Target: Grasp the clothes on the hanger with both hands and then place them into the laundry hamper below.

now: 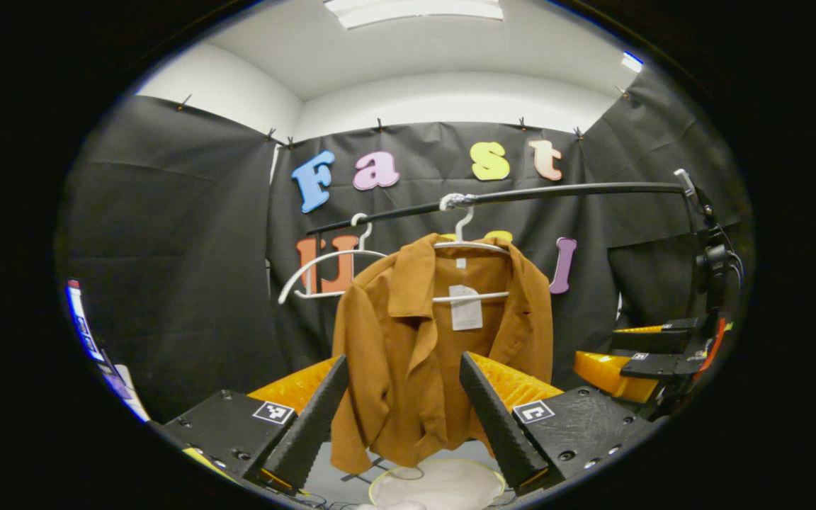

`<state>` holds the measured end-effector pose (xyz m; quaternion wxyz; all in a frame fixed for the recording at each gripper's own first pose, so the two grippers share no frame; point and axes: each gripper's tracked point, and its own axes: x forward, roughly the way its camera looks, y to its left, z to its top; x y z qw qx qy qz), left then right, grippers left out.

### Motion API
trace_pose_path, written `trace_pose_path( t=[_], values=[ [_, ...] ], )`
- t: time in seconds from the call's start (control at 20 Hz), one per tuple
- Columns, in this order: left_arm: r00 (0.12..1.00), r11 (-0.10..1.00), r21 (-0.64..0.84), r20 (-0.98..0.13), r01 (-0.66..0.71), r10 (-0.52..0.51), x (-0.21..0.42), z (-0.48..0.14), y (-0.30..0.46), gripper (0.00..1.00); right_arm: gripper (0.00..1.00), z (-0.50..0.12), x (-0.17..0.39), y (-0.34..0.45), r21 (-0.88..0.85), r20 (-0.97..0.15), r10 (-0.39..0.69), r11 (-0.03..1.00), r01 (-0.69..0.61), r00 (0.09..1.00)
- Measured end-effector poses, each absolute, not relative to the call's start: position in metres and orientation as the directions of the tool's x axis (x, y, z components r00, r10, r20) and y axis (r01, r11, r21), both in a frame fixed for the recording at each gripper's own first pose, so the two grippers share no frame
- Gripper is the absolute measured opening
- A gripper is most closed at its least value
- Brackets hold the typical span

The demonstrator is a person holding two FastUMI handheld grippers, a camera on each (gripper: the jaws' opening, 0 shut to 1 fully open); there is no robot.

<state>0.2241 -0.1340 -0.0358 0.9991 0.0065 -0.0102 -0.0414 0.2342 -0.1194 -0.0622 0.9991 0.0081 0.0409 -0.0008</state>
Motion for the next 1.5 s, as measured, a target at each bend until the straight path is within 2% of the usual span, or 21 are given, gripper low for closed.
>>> trace_pose_path(
  t=[0.05,0.3,0.45,0.75,1.0,1.05,1.1,1.15,1.2,1.25,1.3,1.35,1.45,1.5],
  values=[
    [0.996,0.996,0.024,0.035,0.083,-0.084,0.235,-0.033,-0.142,1.0,1.0,-0.059,0.249,-0.121,0.014,-0.079,0.01,1.0,-0.009,0.997],
    [0.995,0.996,0.077,0.088,0.047,-0.054,0.304,-0.023,-0.162,0.98,1.0,-0.042,0.322,-0.116,0.016,-0.04,0.076,0.997,-0.075,0.996],
    [0.998,0.997,0.083,0.069,0.002,-0.008,0.339,-0.027,-0.156,0.96,1.0,-0.032,0.357,-0.114,-0.013,-0.02,0.09,0.996,-0.09,0.996],
    [0.996,0.994,0.074,0.028,-0.085,0.083,0.389,-0.042,-0.136,0.96,1.0,-0.022,0.403,-0.11,0.012,-0.004,0.075,0.997,-0.075,0.997],
    [0.99,0.988,0.064,0.011,-0.142,0.142,0.406,-0.05,-0.126,0.99,1.0,-0.022,0.423,-0.106,0.032,0.008,0.084,0.996,-0.084,0.996],
    [0.989,0.987,0.053,0.011,-0.151,0.151,0.408,-0.049,-0.123,0.98,0.93,-0.023,0.427,-0.109,0.035,0.002,0.08,0.996,-0.08,0.997],
    [0.987,0.986,0.045,0.003,-0.162,0.162,0.407,-0.051,-0.12,0.91,0.87,-0.027,0.428,-0.112,0.039,-0.005,0.082,0.996,-0.082,0.997],
    [0.986,0.986,0.036,-0.008,-0.163,0.164,0.409,-0.054,-0.116,0.85,0.73,-0.031,0.431,-0.112,0.044,-0.013,0.095,0.995,-0.095,0.995],
    [0.986,0.986,0.033,-0.025,-0.164,0.165,0.409,-0.058,-0.114,0.78,0.67,-0.034,0.431,-0.114,0.052,-0.021,0.103,0.993,-0.102,0.994],
    [0.987,0.988,0.028,-0.043,-0.154,0.156,0.41,-0.061,-0.113,0.71,0.53,-0.035,0.434,-0.118,0.06,-0.025,0.108,0.993,-0.106,0.994],
    [0.989,0.99,0.017,-0.052,-0.14,0.141,0.411,-0.063,-0.113,0.63,0.48,-0.037,0.435,-0.122,0.072,-0.027,0.118,0.991,-0.116,0.993],
    [0.99,0.991,0.004,-0.055,-0.133,0.133,0.412,-0.064,-0.112,0.56,0.35,-0.039,0.437,-0.124,0.088,-0.034,0.13,0.988,-0.126,0.991],
    [0.989,0.991,-0.012,-0.068,-0.132,0.131,0.413,-0.065,-0.107,0.49,0.21,-0.041,0.437,-0.121,0.125,-0.04,0.197,0.974,-0.19,0.98],
    [0.988,0.99,-0.013,-0.071,-0.137,0.136,0.413,-0.066,-0.104,0.35,0.18,-0.04,0.435,-0.122,0.132,-0.039,0.226,0.967,-0.219,0.973]
  ],
)
